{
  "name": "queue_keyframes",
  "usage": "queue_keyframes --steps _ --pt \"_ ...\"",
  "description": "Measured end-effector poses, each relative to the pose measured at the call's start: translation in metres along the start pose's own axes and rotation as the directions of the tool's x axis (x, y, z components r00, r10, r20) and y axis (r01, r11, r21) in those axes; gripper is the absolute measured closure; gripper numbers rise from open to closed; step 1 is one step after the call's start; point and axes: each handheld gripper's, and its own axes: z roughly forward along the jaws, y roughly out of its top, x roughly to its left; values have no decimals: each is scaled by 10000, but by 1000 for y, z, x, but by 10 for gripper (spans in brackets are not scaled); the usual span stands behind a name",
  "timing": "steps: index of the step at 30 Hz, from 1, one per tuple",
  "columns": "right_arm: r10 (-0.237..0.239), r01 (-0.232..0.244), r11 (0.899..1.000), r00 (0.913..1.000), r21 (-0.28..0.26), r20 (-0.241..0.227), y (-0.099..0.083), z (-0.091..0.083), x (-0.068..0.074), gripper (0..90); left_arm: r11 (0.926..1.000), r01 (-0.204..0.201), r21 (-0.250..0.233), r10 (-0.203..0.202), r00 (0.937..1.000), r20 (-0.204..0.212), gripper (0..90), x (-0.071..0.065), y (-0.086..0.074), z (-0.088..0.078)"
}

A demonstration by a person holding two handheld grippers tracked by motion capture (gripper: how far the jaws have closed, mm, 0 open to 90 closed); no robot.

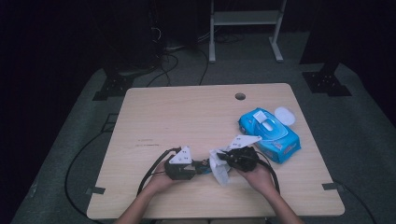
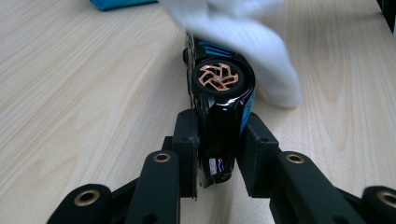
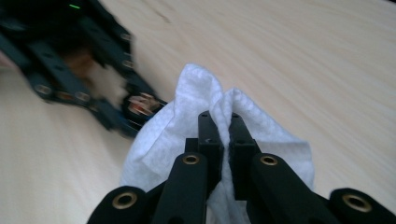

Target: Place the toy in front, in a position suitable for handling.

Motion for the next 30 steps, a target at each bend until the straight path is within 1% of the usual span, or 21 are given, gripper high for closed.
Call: queue_keyframes --steps 1,2,3,5,6,8,9,11,12,13,14,16,18,20,21,23,24,25,26,28,30 --pt "135 -134 9999 9998 -45 131 -3 -5 -5 868 10000 10 -5 -10 10000 1 706 0 0 0" --pt "387 -386 9992 9988 -58 292 -6 -9 -11 867 10000 -13 15 13 10000 -6 706 0 0 0" --pt "437 -438 9990 9976 14 531 -9 -11 -15 867 10000 3 9 -3 10000 -9 706 0 0 0" --pt "773 -766 9969 9958 -163 481 -13 -15 -20 867 10000 -20 -10 20 10000 -19 706 0 0 1" --pt "722 -715 9973 9960 -163 520 -12 -14 -19 867 10000 10 -48 -10 10000 2 706 -1 0 1" --pt "729 -723 9970 9971 -272 236 -8 -8 -11 868 10000 33 -59 -32 10000 3 706 -1 1 2" --pt "617 -614 9976 9980 -330 98 -5 -5 -8 868 10000 7 -55 -7 10000 -13 706 -1 1 3" --pt "282 -287 9992 9995 -284 -172 2 4 4 867 10000 -28 -33 27 10000 -15 706 -1 1 3" --pt "170 -178 9994 9995 -282 -273 4 8 7 867 10000 21 -46 -21 10000 -13 706 -1 1 3" --pt "-79 73 9998 9996 -193 -282 6 13 13 867 10000 42 -46 -42 10000 -17 706 -1 1 2" --pt "-220 216 9996 9995 -186 -204 6 14 15 867 10000 40 -45 -40 10000 -5 706 -1 1 2" --pt "-106 103 9998 9998 -155 -182 5 12 11 867 10000 30 -40 -30 10000 -14 707 0 0 1" --pt "49 -47 9997 10000 -237 74 1 5 3 867 10000 54 -47 -54 10000 -28 707 0 0 1" --pt "235 -224 9995 9983 -205 525 -3 -3 -5 867 10000 46 -48 -46 10000 -13 706 0 0 1" --pt "337 -325 9992 9977 -212 592 -4 -5 -6 867 10000 32 -52 -33 10000 -12 706 0 0 1" --pt "498 -485 9985 9973 -256 532 -6 -6 -7 866 10000 30 -58 -30 10000 -21 706 0 0 1" --pt "436 -419 9987 9974 -299 577 -6 -5 -6 867 10000 47 -82 -47 10000 0 706 0 0 1" --pt "392 -386 9988 9990 -290 233 -3 -1 -2 866 10000 44 -81 -44 10000 -6 706 0 0 1" --pt "247 -242 9993 9995 -278 175 -2 2 2 866 10000 27 -45 -27 10000 -19 706 0 0 1" --pt "-7 13 9997 9997 -257 236 0 4 6 866 10000 65 -62 -65 10000 -7 706 0 0 1" --pt "9 -5 9997 9998 -228 204 2 6 6 867 9998 145 -135 -145 9999 30 706 0 -1 1"
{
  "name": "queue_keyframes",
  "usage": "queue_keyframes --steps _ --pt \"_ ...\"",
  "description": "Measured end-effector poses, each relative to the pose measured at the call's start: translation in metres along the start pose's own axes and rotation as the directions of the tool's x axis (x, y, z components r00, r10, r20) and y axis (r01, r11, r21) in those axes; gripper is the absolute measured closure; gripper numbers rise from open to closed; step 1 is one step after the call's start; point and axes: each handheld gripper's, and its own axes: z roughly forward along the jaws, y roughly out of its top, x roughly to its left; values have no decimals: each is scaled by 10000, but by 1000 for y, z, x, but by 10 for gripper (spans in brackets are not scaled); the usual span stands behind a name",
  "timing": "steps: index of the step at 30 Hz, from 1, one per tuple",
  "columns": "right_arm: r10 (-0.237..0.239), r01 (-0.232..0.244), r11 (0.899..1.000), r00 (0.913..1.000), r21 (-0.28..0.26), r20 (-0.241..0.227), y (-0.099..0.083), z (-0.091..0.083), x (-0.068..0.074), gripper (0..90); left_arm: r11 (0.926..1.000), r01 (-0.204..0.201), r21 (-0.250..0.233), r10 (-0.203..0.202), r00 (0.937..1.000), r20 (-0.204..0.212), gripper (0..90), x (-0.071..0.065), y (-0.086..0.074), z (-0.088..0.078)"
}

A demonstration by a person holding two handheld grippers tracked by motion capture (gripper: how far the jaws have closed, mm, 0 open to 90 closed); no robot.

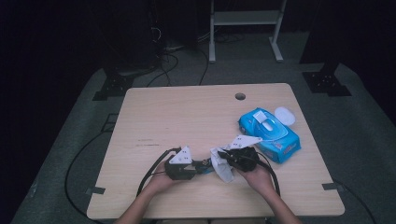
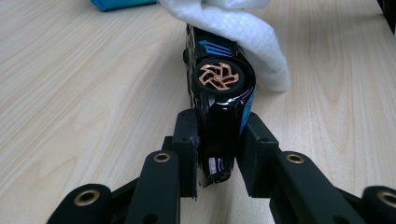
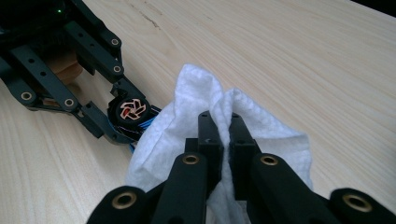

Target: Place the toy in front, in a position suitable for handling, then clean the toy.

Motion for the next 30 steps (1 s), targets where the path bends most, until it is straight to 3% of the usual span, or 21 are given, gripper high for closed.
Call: queue_keyframes --steps 8,11,13,22,25,28,30 --pt "179 -180 9998 9998 -24 -126 0 3 1 866 10000 -68 -6 68 10000 -23 704 1 0 1" --pt "-147 148 9999 9997 45 -217 3 6 6 866 10000 -42 -2 42 10000 -17 705 1 0 1" --pt "-12 14 10000 9998 55 -222 2 4 3 866 10000 -45 1 45 10000 -19 705 1 0 1" --pt "222 -233 9996 9973 150 706 -13 -19 -19 866 10000 -19 12 19 10000 -1 705 1 0 1" --pt "229 -239 9996 9976 151 650 -12 -18 -17 866 10000 -75 50 75 10000 -17 705 1 1 1" --pt "86 -86 10000 10000 15 9 -7 -10 -9 865 10000 -60 63 60 10000 -54 705 0 1 1" --pt "-246 245 9997 9995 61 177 -6 -8 -4 865 10000 -35 68 36 9999 -95 705 0 1 0"
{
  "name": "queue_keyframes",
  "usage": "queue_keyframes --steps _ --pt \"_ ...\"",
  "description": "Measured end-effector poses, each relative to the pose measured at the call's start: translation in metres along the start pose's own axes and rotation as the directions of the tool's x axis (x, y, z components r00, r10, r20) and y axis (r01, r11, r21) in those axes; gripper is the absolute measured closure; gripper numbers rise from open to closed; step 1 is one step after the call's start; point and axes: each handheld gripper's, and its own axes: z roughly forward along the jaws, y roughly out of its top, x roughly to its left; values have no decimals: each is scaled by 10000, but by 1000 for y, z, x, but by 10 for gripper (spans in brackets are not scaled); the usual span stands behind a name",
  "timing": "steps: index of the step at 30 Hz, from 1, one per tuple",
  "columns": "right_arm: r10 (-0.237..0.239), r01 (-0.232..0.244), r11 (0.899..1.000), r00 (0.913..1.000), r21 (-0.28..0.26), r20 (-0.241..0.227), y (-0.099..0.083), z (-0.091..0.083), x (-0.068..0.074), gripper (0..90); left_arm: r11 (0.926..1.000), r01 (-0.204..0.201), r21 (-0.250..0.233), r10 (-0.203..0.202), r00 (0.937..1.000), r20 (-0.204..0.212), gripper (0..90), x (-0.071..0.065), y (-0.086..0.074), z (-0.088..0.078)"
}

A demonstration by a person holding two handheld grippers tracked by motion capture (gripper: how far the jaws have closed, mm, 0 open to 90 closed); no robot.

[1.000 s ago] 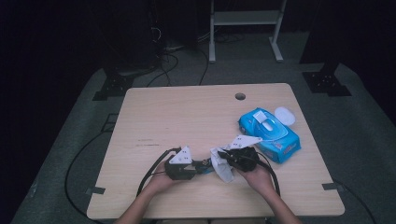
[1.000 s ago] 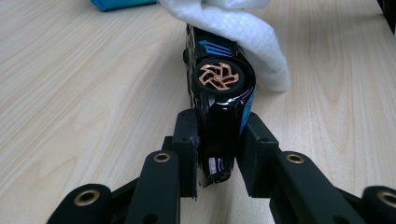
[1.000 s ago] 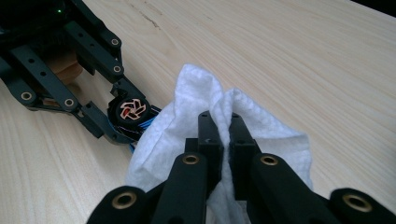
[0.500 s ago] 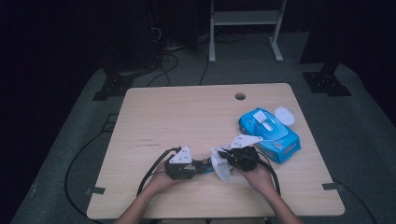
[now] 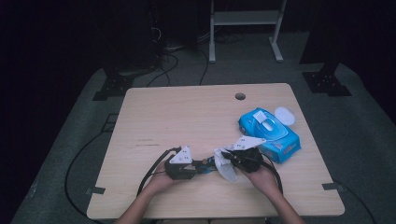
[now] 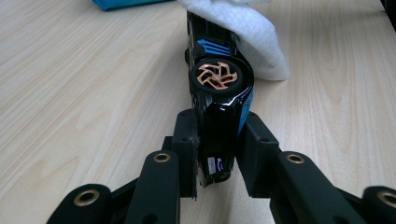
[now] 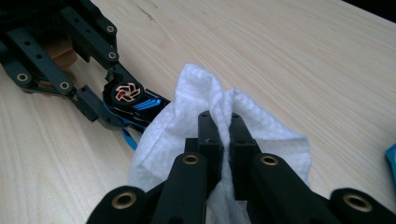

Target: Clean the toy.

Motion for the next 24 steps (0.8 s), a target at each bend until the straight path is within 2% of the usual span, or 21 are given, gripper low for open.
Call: queue_keyframes --steps 2,4,6,8,11,18,19,21,24 --pt "156 -156 9999 9999 -23 -66 -2 -3 -5 865 10000 -45 70 45 10000 5 705 0 0 -1" --pt "436 -439 9990 9982 59 410 -8 -11 -18 865 10000 -22 36 22 10000 14 706 1 0 -1" --pt "874 -876 9962 9944 7 589 -13 -17 -26 866 10000 -25 18 25 10000 13 706 1 0 -1" --pt "917 -922 9957 9934 35 693 -15 -20 -29 866 10000 -17 17 17 10000 33 706 2 -1 -1" --pt "800 -800 9968 9955 -8 510 -12 -15 -24 866 10000 -16 5 16 10000 5 705 2 0 0" --pt "53 -57 9999 9995 -124 -308 8 13 4 865 10000 -25 36 25 10000 -37 705 2 0 -1" --pt "-131 128 9998 9996 -118 -263 9 15 6 865 10000 -38 41 38 10000 -28 705 2 0 -1" --pt "1 -4 9999 9996 -117 -267 8 13 3 865 10000 -23 29 23 10000 -10 705 3 -1 -1" --pt "247 -246 9996 9997 -156 72 1 4 -8 865 10000 22 -7 -22 10000 1 705 4 -1 -1"
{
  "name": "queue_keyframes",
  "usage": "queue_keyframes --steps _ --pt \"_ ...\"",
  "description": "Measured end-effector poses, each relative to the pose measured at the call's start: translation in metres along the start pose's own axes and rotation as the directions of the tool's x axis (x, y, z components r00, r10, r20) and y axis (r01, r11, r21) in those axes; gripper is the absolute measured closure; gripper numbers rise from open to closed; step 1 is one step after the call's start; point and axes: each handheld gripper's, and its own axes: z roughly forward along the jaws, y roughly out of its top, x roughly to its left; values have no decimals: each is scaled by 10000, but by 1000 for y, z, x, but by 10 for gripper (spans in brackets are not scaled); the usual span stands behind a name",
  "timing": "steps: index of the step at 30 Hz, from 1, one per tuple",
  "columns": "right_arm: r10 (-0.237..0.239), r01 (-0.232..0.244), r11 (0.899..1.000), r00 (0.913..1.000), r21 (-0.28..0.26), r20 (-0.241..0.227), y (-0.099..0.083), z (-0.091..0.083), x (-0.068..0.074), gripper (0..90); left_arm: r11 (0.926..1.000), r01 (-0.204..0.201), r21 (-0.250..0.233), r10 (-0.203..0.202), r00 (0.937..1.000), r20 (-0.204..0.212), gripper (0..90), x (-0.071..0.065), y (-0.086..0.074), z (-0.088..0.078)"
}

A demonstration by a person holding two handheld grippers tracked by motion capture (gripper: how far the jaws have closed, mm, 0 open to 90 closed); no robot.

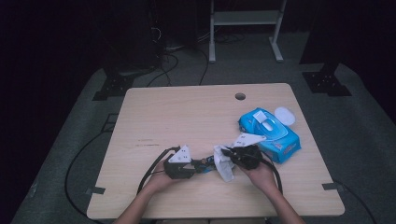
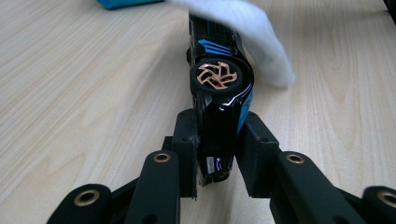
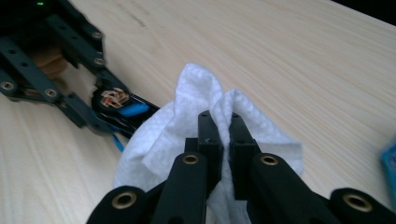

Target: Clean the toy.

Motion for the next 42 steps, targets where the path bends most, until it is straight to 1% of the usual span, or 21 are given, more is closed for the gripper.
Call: queue_keyframes --steps 1,3,5,8,9,10,11,12,14,18,20,22,25,27,28,30,31,33,34,36,42 --pt "195 -196 9998 9997 18 111 -3 -4 -5 865 10000 -15 10 15 10000 -14 705 0 0 0" --pt "391 -392 9992 9989 31 276 -9 -10 -11 866 10000 33 -46 -33 10000 -4 705 1 0 0" --pt "496 -496 9988 9984 -13 266 -10 -12 -11 865 10000 45 -33 -45 10000 -4 705 1 0 1" --pt "279 -280 9996 9996 -84 -25 -4 -4 -1 865 10000 79 -38 -79 10000 -17 705 1 0 1" --pt "160 -162 9999 9995 -62 -280 -1 0 3 865 10000 83 -36 -83 10000 -19 705 1 0 1" --pt "-45 46 10000 9995 23 -315 2 3 7 866 10000 87 -25 -87 10000 -15 705 2 0 1" --pt "-284 285 9996 9993 51 -235 3 5 10 865 10000 85 0 -85 10000 -33 705 2 0 0" --pt "-336 337 9994 9992 68 -216 4 5 9 865 10000 88 8 -88 10000 -46 705 3 -1 -1" --pt "-186 186 9998 9998 80 -63 1 1 3 866 9999 104 -1 -104 9999 -73 705 5 -2 -2" --pt "465 -465 9989 9985 6 278 -8 -11 -13 865 9999 140 -36 -140 9999 -76 705 6 -3 -3" --pt "543 -543 9985 9980 2 339 -10 -14 -16 865 9999 103 -12 -103 9999 -101 705 6 -3 -3" --pt "535 -534 9986 9984 -49 203 -9 -12 -13 866 10000 78 20 -78 9999 -121 705 6 -2 -3" --pt "148 -148 9999 9999 -2 -21 -4 -5 -3 865 10000 70 54 -69 9999 -130 705 6 -3 -4" --pt "22 -22 10000 10000 80 -3 -2 -4 -2 865 9999 51 91 -49 9999 -152 705 7 -3 -5" --pt "38 -39 10000 10000 90 61 -2 -5 -4 865 9999 101 39 -101 9998 -159 705 7 -4 -6" --pt "321 -323 9995 9992 67 231 -7 -10 -12 866 9999 147 23 -146 9998 -129 705 8 -4 -6" --pt "554 -557 9984 9977 53 397 -10 -14 -19 866 9999 145 16 -145 9998 -124 705 8 -4 -6" --pt "735 -740 9972 9965 116 390 -12 -16 -22 865 9999 121 7 -121 9999 -114 705 8 -4 -6" --pt "713 -718 9974 9967 114 386 -12 -16 -22 866 9999 135 -5 -135 9999 -107 705 8 -4 -6" --pt "487 -489 9988 9981 63 371 -8 -13 -17 866 9999 134 16 -134 9998 -112 705 8 -4 -6" --pt "-160 164 9998 9995 149 -269 9 10 8 866 10000 66 45 -65 10000 -58 706 7 -2 -4"
